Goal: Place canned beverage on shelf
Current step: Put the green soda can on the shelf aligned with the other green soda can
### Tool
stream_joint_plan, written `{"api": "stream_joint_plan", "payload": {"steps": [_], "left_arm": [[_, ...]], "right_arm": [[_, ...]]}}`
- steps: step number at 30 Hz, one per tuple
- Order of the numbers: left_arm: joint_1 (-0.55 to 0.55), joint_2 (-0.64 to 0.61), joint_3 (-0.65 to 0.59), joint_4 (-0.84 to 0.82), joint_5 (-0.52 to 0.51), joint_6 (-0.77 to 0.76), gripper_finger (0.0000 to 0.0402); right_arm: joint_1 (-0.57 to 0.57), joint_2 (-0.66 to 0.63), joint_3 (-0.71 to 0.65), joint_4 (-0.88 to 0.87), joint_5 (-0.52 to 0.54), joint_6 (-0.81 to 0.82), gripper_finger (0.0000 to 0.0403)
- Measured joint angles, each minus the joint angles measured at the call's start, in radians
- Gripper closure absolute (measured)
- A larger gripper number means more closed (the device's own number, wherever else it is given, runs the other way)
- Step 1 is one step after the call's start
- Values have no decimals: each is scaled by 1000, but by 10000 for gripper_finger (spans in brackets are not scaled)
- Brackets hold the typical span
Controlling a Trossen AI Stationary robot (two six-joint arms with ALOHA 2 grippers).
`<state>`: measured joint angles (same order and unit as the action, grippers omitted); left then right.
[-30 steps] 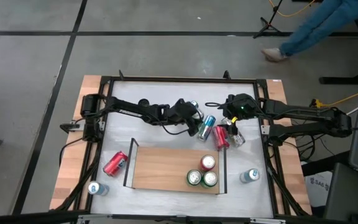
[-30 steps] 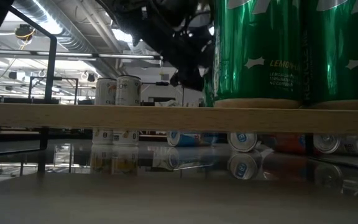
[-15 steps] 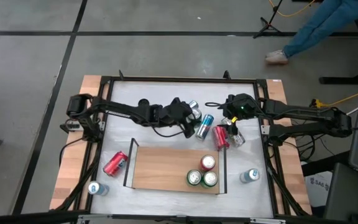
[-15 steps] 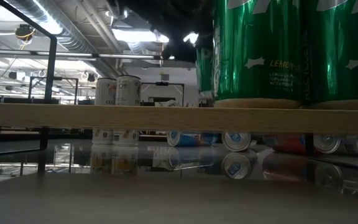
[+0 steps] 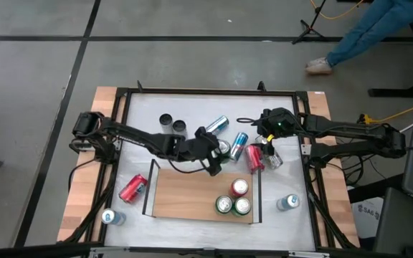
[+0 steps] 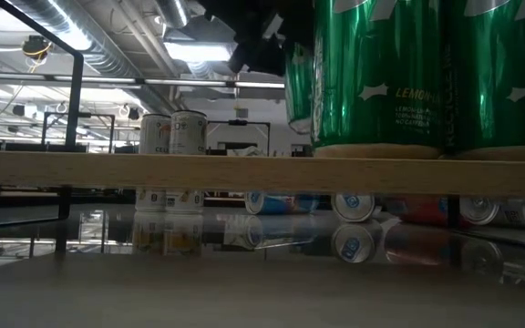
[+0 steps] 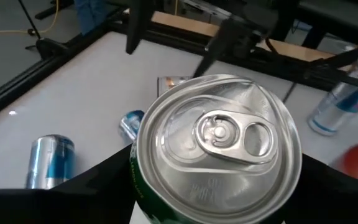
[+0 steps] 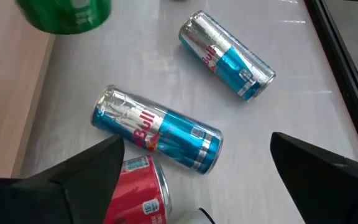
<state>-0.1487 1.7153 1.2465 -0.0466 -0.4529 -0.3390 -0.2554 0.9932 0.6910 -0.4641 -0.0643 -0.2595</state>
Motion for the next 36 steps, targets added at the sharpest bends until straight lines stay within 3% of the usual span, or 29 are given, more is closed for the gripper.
{"api": "stream_joint_plan", "payload": {"steps": [9, 20, 36], "left_arm": [[-127, 0, 0, -110, -60, -160, 117], [-320, 0, 0, -254, -237, -336, 117], [-488, 2, 0, -273, -267, -388, 117]], "right_arm": [[0, 0, 0, 0, 0, 0, 8], [0, 0, 0, 0, 0, 0, 8], [0, 0, 0, 0, 0, 0, 8]]}}
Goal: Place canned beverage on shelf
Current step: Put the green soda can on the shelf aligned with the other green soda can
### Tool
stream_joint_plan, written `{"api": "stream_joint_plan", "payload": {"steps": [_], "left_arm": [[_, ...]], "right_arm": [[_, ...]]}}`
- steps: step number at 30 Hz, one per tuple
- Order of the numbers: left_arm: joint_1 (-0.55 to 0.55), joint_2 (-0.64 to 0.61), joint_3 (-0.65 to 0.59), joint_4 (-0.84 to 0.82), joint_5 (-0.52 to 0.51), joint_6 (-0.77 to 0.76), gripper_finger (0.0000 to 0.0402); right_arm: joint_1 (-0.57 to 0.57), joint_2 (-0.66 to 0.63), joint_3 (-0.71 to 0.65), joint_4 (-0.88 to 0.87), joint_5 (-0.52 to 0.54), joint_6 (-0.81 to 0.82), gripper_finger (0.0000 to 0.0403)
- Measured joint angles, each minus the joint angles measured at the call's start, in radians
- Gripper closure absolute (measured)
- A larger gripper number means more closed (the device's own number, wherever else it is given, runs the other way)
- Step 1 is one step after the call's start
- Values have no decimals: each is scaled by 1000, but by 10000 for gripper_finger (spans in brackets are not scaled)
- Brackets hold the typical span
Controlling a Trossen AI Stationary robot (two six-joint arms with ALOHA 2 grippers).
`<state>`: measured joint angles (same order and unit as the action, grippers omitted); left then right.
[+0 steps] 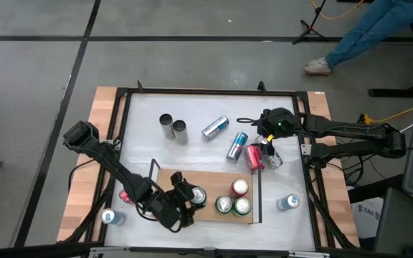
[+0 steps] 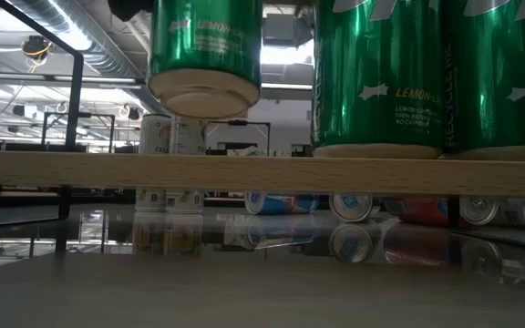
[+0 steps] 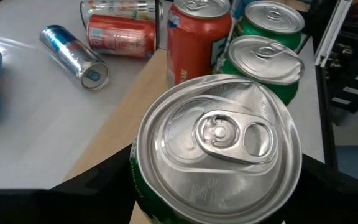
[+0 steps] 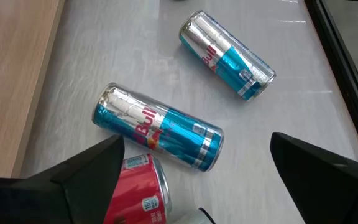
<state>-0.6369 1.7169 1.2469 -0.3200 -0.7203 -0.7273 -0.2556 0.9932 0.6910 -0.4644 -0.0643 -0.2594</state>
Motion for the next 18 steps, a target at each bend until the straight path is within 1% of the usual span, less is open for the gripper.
{"api": "stream_joint_plan", "payload": {"steps": [12, 18], "left_arm": [[-5, 96, 0, 115, -6, 22, 117], [2, 121, 1, 117, -16, 33, 117]], "right_arm": [[0, 0, 0, -1, 0, 0, 8], [0, 0, 0, -2, -12, 0, 8]]}}
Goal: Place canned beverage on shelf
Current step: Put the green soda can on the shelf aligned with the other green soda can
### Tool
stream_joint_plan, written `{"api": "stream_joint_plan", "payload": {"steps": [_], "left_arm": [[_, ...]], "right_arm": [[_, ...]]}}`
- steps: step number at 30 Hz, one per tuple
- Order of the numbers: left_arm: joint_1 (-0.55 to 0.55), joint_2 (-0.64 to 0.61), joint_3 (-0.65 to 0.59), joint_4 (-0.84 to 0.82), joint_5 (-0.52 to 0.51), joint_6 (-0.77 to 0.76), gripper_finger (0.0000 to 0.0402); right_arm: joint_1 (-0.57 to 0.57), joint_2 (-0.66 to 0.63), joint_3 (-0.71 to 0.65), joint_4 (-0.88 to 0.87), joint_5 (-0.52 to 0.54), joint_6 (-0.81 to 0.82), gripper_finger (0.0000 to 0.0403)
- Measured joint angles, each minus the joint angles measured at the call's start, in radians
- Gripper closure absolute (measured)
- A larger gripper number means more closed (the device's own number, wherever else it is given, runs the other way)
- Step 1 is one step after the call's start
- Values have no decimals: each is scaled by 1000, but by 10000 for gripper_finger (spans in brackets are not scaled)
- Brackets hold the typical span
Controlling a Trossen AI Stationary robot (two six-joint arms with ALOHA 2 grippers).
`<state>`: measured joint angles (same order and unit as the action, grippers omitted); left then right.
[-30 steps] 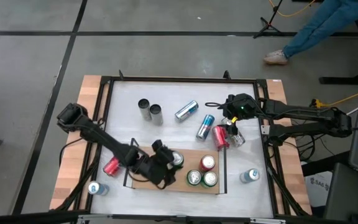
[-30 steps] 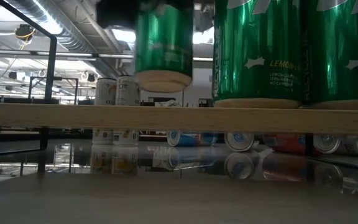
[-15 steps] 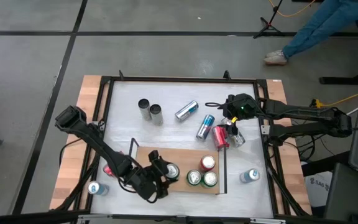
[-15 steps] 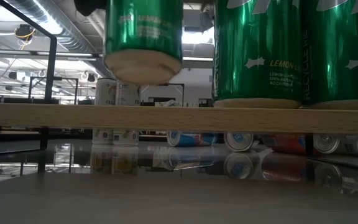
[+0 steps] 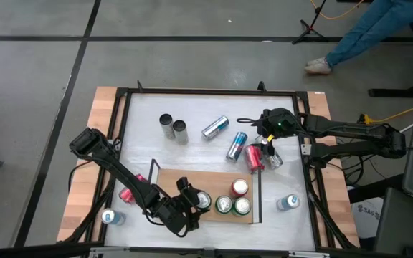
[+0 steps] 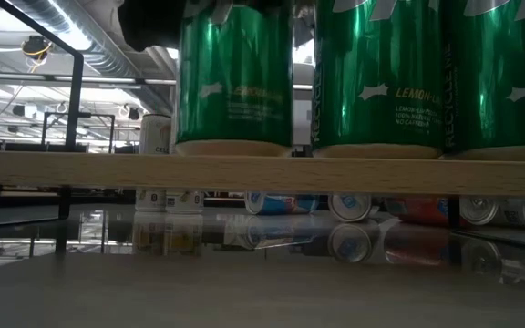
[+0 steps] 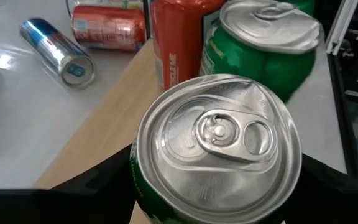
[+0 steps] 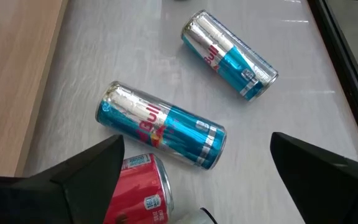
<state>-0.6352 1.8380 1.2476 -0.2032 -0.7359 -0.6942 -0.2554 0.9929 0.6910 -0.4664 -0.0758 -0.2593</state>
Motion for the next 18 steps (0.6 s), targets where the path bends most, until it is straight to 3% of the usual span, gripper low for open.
{"api": "stream_joint_plan", "payload": {"steps": [18], "left_arm": [[15, 9, 1, 47, 30, 59, 113]], "right_arm": [[0, 0, 0, 1, -31, 0, 8]]}}
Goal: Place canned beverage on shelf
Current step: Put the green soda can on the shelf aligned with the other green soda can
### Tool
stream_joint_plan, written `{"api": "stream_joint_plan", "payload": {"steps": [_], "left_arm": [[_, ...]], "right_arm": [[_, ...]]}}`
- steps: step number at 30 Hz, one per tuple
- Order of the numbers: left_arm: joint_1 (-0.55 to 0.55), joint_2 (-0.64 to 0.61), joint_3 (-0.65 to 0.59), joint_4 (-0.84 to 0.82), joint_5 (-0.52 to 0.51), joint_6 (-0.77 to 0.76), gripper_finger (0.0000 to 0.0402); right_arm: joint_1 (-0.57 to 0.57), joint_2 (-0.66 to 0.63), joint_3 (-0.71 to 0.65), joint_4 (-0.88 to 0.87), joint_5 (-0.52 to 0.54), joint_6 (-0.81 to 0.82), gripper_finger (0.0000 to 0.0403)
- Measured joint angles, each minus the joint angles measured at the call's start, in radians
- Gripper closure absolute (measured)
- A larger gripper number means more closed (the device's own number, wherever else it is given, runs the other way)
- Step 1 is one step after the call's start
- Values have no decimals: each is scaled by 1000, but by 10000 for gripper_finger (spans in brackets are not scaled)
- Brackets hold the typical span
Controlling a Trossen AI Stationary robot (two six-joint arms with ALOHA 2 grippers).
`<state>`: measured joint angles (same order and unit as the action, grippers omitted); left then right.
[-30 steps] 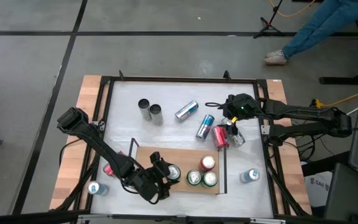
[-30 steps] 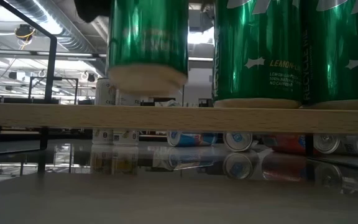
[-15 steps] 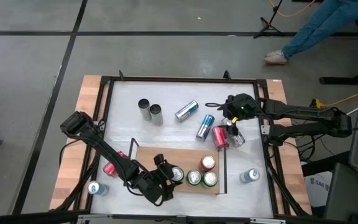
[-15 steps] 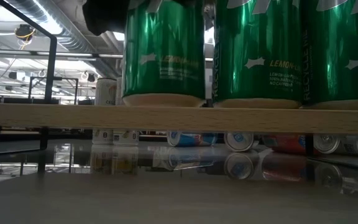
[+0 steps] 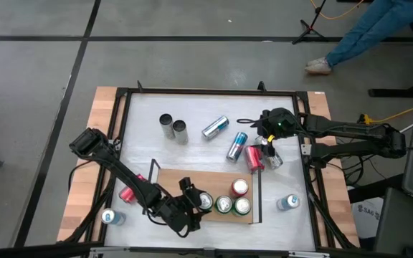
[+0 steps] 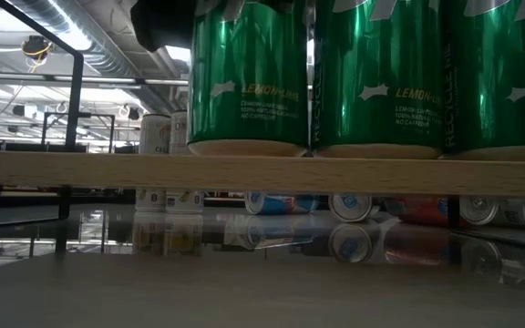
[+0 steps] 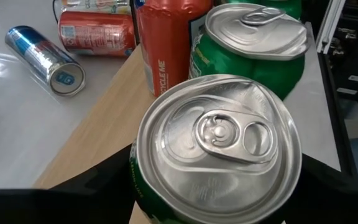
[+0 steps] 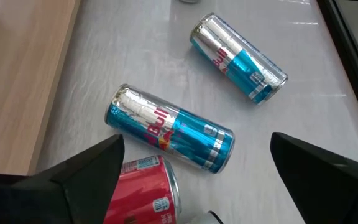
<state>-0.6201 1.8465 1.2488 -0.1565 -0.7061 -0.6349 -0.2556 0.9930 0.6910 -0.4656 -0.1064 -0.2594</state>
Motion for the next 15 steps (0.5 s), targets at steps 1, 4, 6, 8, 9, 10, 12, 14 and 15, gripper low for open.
{"api": "stream_joint_plan", "payload": {"steps": [1, 4, 6, 8, 9, 10, 12, 14, 15], "left_arm": [[1, 0, 0, 0, 3, 0, 111], [5, 0, 0, 2, 9, 1, 104], [5, 0, 0, 2, 9, 4, 102], [5, 0, 0, 3, 14, 15, 102], [5, 0, 0, 3, 16, 16, 101], [5, 0, 0, 3, 16, 17, 101], [5, 0, 0, 3, 16, 17, 101], [5, 0, 0, 3, 16, 17, 101], [5, 0, 0, 3, 16, 17, 101]], "right_arm": [[0, 0, 0, 0, 0, 0, 8], [0, 0, 0, 0, 0, 0, 8], [0, 0, 0, 0, 0, 0, 8], [0, 0, 0, 0, 0, 0, 8], [0, 0, 0, 0, 0, 0, 8], [0, 0, 0, 0, 0, 0, 8], [0, 0, 0, 0, 0, 0, 8], [0, 0, 0, 0, 0, 0, 8], [0, 0, 0, 0, 0, 0, 8]]}}
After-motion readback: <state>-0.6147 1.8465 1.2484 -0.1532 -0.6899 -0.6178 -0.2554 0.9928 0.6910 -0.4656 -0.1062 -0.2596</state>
